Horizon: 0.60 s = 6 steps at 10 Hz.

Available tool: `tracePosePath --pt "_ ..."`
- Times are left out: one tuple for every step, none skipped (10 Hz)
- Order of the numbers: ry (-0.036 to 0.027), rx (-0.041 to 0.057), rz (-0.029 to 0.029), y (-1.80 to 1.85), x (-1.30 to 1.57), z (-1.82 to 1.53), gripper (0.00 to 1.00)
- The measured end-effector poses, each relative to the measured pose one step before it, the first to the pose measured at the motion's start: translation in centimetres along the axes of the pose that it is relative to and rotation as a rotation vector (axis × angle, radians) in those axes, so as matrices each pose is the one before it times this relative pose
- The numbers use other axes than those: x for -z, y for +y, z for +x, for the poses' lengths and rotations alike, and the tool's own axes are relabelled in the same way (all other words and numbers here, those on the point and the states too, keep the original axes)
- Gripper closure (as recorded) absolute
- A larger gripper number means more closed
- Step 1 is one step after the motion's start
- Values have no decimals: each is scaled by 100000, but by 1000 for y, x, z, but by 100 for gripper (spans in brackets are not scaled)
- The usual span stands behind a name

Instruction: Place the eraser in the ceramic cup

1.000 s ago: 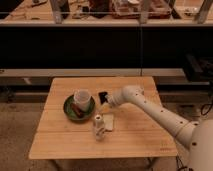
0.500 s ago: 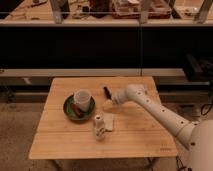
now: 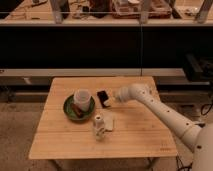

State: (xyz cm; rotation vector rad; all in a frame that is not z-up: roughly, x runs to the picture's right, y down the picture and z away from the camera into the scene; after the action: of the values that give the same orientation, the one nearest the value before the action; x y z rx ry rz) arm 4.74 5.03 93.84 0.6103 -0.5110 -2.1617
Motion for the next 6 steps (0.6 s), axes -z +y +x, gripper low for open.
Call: tracePosePath --pt "757 354 -21 15 244 106 32" --pt "409 368 352 -174 -26 98 32" --pt "396 767 517 -345 -139 98 32" --pt "256 896 294 -286 -134 140 32" --pt "28 1068 456 -386 -382 65 32" --pt "-229 799 219 -196 -460 114 32"
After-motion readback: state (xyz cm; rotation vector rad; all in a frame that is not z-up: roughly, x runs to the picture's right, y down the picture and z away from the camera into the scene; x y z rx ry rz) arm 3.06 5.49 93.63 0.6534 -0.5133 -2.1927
